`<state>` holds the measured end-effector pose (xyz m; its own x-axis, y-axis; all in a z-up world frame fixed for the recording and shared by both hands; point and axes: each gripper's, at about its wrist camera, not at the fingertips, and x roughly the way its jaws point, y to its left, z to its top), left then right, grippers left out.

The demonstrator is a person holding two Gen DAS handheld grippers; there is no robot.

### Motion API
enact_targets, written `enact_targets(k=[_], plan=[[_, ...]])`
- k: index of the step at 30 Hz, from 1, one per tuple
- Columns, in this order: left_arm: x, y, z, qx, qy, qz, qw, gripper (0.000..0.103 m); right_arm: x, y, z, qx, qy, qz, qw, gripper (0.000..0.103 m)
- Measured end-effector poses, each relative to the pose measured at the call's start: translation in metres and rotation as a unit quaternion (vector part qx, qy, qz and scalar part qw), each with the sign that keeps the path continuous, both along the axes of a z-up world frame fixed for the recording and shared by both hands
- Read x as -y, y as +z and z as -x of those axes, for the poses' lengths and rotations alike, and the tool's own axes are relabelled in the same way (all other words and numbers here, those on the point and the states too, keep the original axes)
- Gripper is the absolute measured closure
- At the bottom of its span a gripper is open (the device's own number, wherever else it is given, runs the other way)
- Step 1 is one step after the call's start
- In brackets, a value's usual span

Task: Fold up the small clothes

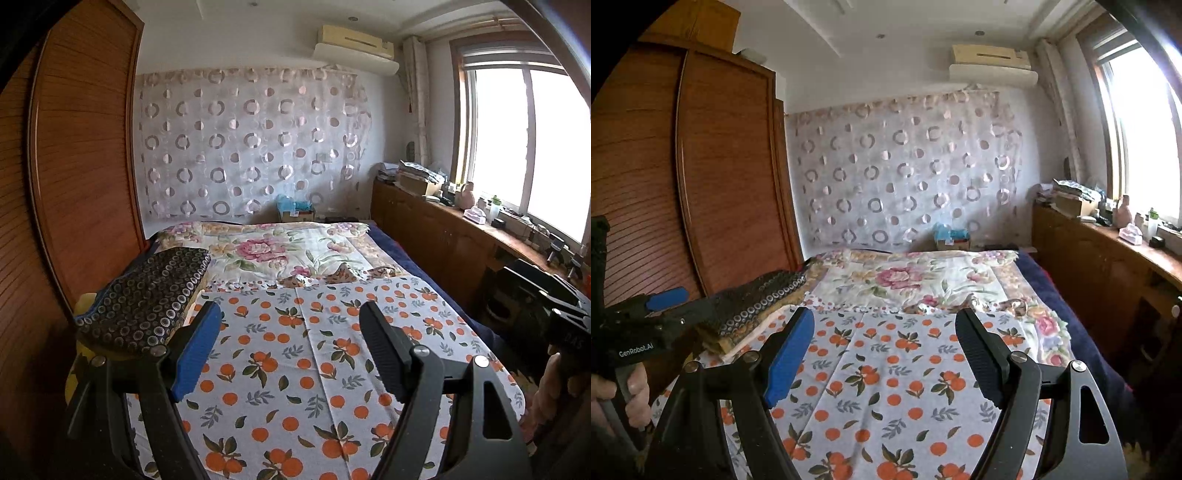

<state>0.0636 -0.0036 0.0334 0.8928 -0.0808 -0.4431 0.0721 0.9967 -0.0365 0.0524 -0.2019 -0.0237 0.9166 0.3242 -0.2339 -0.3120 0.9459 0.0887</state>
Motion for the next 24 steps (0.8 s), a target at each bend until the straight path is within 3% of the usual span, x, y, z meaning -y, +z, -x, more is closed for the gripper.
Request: enact_targets(k=[24], plan=[[-0.006,-0.003,0.001,0.005,0.007,0.000,1.0000,0.025,0.020,0.009,0.000,-0.003,0.005,0.000,1.000,0.023]])
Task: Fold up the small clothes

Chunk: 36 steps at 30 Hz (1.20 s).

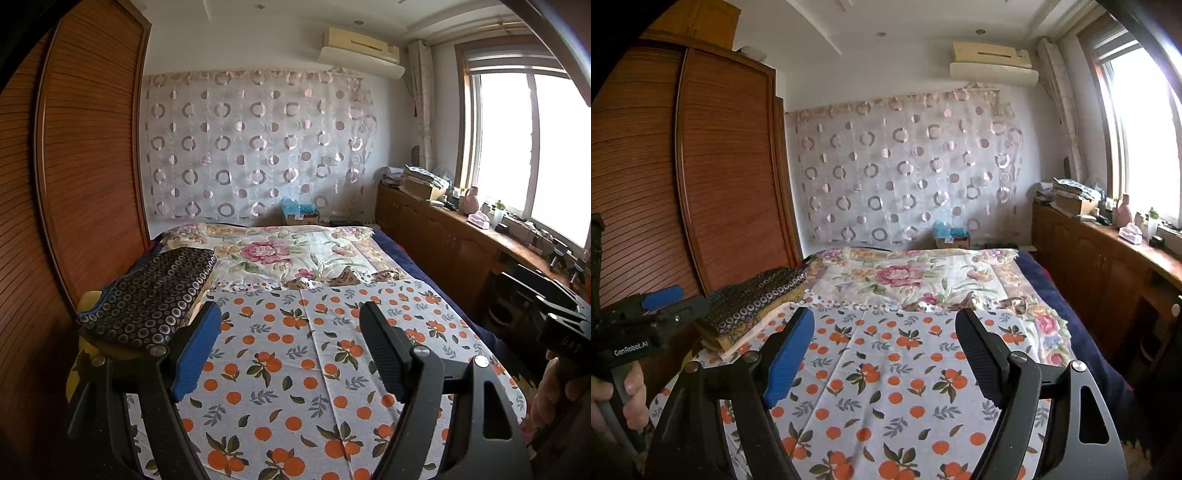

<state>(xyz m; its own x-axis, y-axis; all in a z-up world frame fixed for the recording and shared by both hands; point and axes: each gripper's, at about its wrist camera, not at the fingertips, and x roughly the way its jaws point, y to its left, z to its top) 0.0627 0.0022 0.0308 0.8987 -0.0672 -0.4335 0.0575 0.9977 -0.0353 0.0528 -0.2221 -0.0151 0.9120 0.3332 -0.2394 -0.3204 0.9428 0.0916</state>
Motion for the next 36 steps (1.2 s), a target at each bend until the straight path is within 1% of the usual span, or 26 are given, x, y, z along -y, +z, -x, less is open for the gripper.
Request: enact_targets(k=[23,36], plan=[[-0.002,0.007,0.001,0.008,0.006,-0.002,0.9999,0.025,0.007,0.002,-0.001,0.003,0.002,0.005,1.000,0.023],[-0.002,0.007,0.002,0.010,0.007,-0.002,0.9999,0.025,0.010,0.002,-0.003,0.004,0.005,0.006,1.000,0.023]])
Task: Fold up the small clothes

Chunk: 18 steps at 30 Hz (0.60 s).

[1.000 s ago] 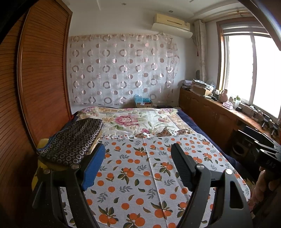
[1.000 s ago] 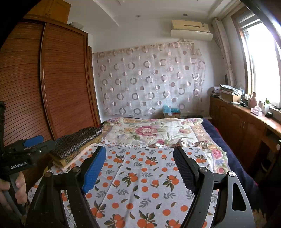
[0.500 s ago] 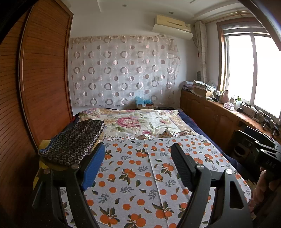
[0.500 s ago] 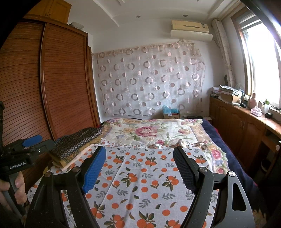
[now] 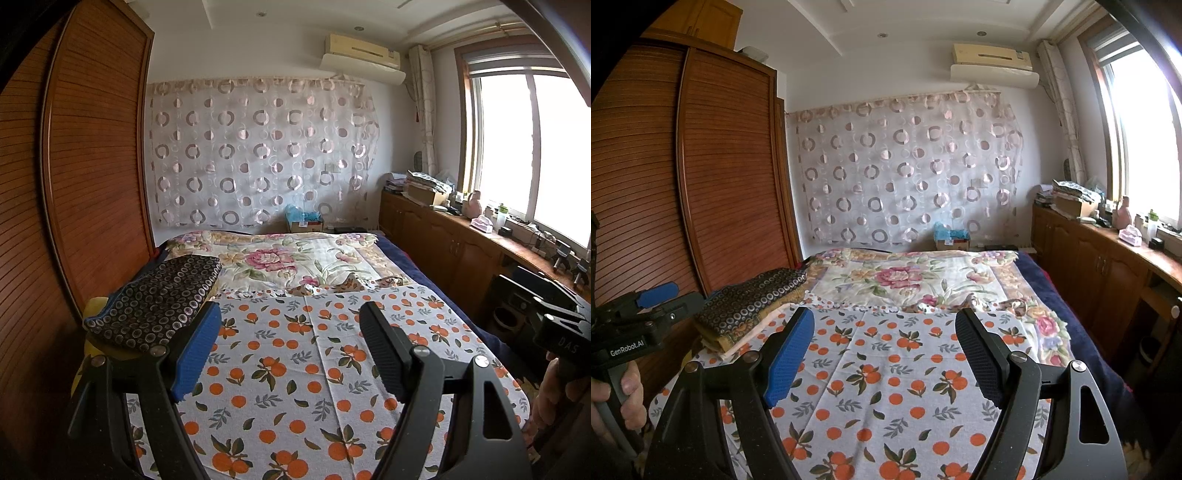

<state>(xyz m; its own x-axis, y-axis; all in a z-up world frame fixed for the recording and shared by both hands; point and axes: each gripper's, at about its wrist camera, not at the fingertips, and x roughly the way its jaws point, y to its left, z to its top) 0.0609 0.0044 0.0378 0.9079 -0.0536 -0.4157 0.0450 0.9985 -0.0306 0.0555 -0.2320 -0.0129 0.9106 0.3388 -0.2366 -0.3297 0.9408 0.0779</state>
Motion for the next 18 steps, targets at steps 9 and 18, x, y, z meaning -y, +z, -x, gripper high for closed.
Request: enact_targets(k=[9,18], plan=[[0.0002,-0.0022,0.0006,0.000,0.000,0.000,1.0000,0.025,-0.0003,0.0002,-0.0003,0.001,0.001,0.000,1.000,0.023],[-0.0002,-0.0030,0.0003,0.001,0.000,-0.001,1.0000,0.025,-0.0001,0.0005,-0.0006,0.001,0.002,0.001,1.000,0.023]])
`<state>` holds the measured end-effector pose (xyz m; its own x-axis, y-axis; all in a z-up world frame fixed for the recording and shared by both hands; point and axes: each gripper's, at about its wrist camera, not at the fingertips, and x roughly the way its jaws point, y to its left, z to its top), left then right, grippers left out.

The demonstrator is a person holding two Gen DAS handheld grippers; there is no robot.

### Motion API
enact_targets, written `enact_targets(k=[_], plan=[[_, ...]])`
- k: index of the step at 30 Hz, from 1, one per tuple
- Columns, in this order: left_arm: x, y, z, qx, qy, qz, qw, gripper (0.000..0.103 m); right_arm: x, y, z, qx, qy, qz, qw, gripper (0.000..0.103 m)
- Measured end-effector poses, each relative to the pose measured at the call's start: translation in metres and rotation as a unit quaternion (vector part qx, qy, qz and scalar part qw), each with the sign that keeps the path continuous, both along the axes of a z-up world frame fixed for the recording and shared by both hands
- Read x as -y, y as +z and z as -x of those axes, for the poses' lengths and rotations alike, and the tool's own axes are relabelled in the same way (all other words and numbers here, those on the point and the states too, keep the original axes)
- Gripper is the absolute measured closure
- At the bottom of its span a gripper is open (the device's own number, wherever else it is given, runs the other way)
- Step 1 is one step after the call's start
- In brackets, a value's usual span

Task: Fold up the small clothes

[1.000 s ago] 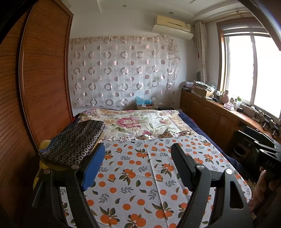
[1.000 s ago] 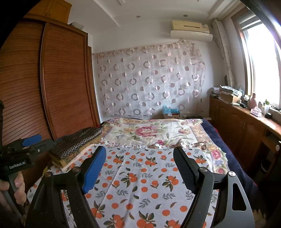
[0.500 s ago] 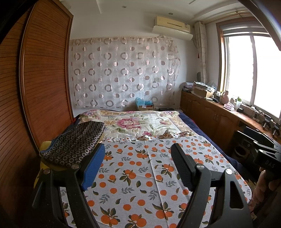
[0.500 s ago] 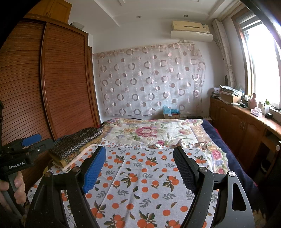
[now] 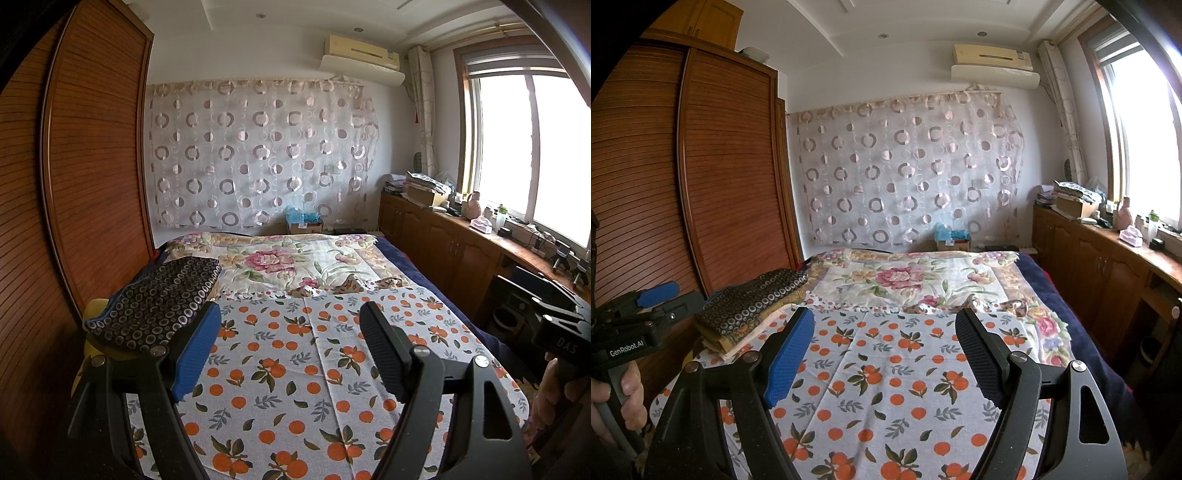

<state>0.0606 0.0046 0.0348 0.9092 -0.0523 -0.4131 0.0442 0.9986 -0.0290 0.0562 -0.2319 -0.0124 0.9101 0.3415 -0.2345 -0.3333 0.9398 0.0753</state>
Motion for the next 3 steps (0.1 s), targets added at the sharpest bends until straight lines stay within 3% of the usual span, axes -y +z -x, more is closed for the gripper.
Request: enact_targets(k=[3], plan=[[0.0001,-0.0006,0.0001,0.000,-0.001,0.001,1.0000,0.025,0.0004,0.0005,-0.0008,-0.001,0.001,-0.001,1.000,0.023]])
